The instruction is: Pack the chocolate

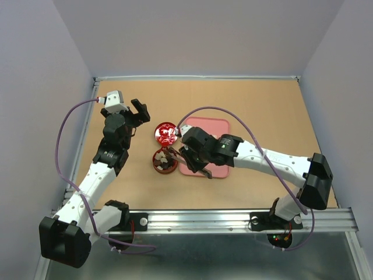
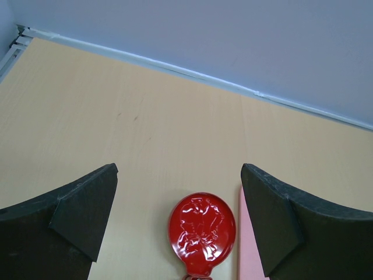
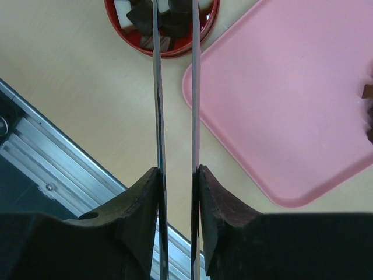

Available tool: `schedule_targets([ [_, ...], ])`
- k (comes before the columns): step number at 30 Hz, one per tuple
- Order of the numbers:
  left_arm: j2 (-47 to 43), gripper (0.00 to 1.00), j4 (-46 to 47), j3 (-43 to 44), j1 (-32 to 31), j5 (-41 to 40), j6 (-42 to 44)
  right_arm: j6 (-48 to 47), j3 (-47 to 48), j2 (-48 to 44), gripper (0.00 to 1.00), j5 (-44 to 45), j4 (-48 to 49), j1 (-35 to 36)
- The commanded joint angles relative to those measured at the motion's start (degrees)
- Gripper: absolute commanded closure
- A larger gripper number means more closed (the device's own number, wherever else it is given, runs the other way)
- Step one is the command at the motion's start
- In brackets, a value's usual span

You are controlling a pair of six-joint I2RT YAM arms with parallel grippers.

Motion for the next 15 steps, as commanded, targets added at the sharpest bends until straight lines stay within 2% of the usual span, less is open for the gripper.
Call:
schedule_targets([
  [1, -0.8, 0.01, 1.8, 3.0, -0.4, -0.8, 0.7, -2.0, 3.9, 1.3, 0.75, -0.2, 2.5, 0.7],
  [15, -0.1, 0.01, 2.1, 3.0, -0.4, -0.5, 0.8, -3.3, 4.7, 4.7, 0.72, 0.2, 2.3, 0.7],
])
